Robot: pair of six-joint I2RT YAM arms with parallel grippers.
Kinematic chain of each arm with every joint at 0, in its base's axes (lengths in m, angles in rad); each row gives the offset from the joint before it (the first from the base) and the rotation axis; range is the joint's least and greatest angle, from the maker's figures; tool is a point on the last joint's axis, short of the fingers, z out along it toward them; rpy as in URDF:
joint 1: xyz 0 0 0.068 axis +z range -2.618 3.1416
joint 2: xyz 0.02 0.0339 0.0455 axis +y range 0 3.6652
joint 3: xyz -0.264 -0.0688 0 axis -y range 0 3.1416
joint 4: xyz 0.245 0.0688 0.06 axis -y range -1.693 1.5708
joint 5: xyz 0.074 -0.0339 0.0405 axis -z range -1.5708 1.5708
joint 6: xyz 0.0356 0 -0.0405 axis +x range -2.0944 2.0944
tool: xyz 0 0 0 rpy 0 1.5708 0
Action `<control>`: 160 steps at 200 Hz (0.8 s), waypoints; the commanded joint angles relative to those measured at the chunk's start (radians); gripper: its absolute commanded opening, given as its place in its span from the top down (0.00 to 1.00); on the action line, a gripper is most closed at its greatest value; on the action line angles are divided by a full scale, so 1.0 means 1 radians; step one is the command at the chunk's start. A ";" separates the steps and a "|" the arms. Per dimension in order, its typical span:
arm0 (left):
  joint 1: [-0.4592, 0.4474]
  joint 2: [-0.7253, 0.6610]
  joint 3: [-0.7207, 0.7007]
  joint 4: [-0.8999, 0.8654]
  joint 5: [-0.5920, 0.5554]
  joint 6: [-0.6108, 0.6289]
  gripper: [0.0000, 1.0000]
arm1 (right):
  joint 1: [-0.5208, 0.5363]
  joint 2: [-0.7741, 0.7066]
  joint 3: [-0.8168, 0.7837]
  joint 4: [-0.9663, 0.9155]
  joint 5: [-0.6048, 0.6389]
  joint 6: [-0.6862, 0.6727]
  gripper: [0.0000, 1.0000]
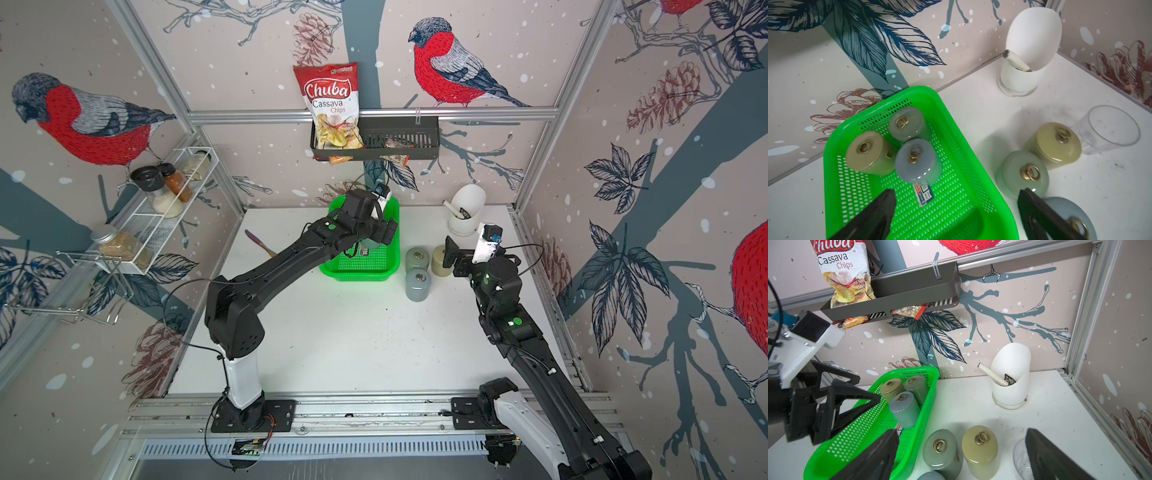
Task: Take the tea canister out of the basket
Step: Place the tea canister at the center of the board, then pick up the tea canister from the basket.
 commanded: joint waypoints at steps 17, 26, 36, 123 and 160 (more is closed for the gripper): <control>0.095 0.105 0.083 0.036 -0.026 -0.111 0.04 | 0.001 0.021 0.011 0.039 -0.025 -0.004 0.00; 0.112 0.128 0.091 0.043 -0.019 -0.125 0.04 | 0.001 0.023 0.011 0.040 -0.024 -0.005 0.00; 0.127 0.154 0.107 0.045 -0.013 -0.138 0.04 | 0.000 0.028 0.012 0.041 -0.025 -0.009 0.00; 0.155 0.422 0.352 -0.066 0.008 -0.123 0.04 | 0.001 0.086 0.020 0.044 -0.038 -0.017 0.00; 0.165 0.458 0.354 -0.062 0.018 -0.130 0.04 | 0.001 0.098 0.020 0.047 -0.037 -0.019 0.00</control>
